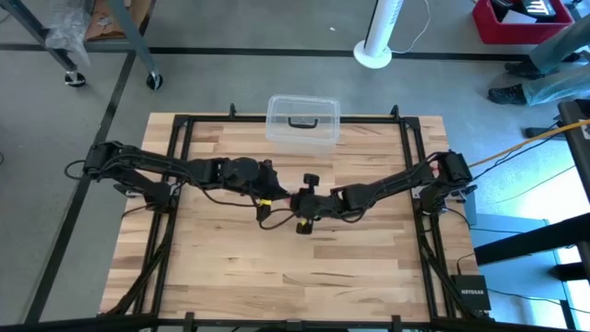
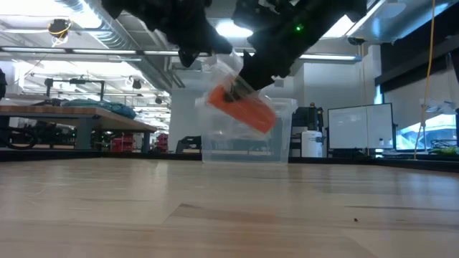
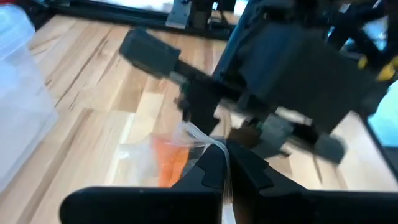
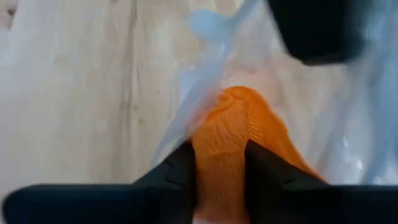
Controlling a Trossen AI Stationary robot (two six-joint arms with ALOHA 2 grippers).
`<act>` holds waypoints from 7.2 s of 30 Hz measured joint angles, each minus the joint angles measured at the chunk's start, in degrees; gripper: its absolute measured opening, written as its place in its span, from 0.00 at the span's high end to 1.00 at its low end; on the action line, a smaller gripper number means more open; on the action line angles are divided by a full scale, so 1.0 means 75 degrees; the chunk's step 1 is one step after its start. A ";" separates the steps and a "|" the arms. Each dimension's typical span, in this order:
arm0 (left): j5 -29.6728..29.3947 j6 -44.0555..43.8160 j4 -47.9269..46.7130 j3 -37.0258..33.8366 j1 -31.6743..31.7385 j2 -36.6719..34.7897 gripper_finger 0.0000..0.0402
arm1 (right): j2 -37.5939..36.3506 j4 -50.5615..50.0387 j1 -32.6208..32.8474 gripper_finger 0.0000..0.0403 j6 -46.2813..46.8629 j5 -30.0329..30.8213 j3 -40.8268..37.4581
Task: Roll bandage
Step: Put the orange bandage into the zip bag, then close the zip bag
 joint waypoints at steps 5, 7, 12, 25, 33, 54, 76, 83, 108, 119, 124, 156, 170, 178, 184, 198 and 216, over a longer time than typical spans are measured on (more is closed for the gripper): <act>-0.0007 0.0026 -0.0503 0.0010 0.0149 0.0007 1.00 | -0.0120 -0.1232 0.0003 0.56 0.0664 -0.0428 0.0688; -0.0043 0.0020 -0.0626 0.0016 0.0196 0.0000 1.00 | -0.0228 -0.1926 0.0013 0.51 0.0929 -0.0532 0.1105; -0.0075 0.0014 -0.0734 0.0016 0.0224 0.0000 1.00 | -0.0303 -0.2770 0.0020 0.44 0.1053 -0.0737 0.1718; -0.0092 0.0025 -0.0952 0.0016 0.0224 0.0008 1.00 | -0.0315 -0.5366 0.0536 0.44 0.0903 -0.1903 0.3109; 0.0606 0.0067 -0.0941 0.0016 0.0210 0.0009 1.00 | -0.0375 -0.6167 0.0840 0.44 0.0699 0.0030 0.2643; 0.0884 0.0250 -0.0933 0.0016 0.0145 0.0012 1.00 | -0.0918 -0.3065 0.0205 0.59 0.0588 -0.1472 0.0991; 0.0663 0.0168 -0.0655 0.0015 0.0047 0.0279 0.98 | -0.0962 -0.3998 0.0225 0.99 0.0649 -0.1944 0.0997; 0.0164 0.0080 -0.0690 0.0014 0.0075 0.0347 0.85 | -0.0995 -0.5742 0.0227 0.92 0.1917 -0.2649 0.1082; 0.0167 0.0233 -0.0762 0.0014 0.0073 0.0347 0.87 | -0.1431 -0.4839 0.1425 0.52 0.2939 -0.0932 0.1073; 0.0170 0.0242 -0.0764 0.0014 0.0052 0.0347 0.87 | -0.1274 -0.3089 0.1675 0.52 0.3351 -0.0114 -0.0192; 0.0170 0.0349 -0.0754 0.0014 0.0052 0.0347 0.87 | -0.1288 -0.2286 0.1673 0.52 0.3441 -0.0113 -0.0679; -0.0017 0.0440 -0.2900 0.0345 -0.0049 -0.0975 0.87 | -0.1891 -0.2592 0.1682 0.98 0.2408 0.0102 -0.0681; -0.0433 0.1590 -0.2176 -0.0039 -0.0185 -0.0412 0.87 | -0.1894 -0.2637 0.1676 0.98 0.2364 0.0099 -0.0679; -0.0433 0.2369 -0.1489 -0.0039 -0.0418 0.0129 0.87 | -0.1894 -0.2654 0.1676 0.99 0.2360 0.0127 -0.0679; -0.0681 0.2461 -0.1129 -0.0042 -0.0434 0.0154 0.87 | -0.1894 -0.2661 0.1673 0.97 0.2357 0.0248 -0.0679; -0.0672 0.2636 -0.1189 -0.0042 -0.0440 0.0160 0.91 | -0.1894 -0.2655 0.1673 0.98 0.2357 0.0254 -0.0679; -0.0659 0.2542 -0.1042 -0.0042 -0.0436 0.0160 1.00 | -0.2011 -0.5812 0.1624 0.85 0.3896 -0.0521 0.0621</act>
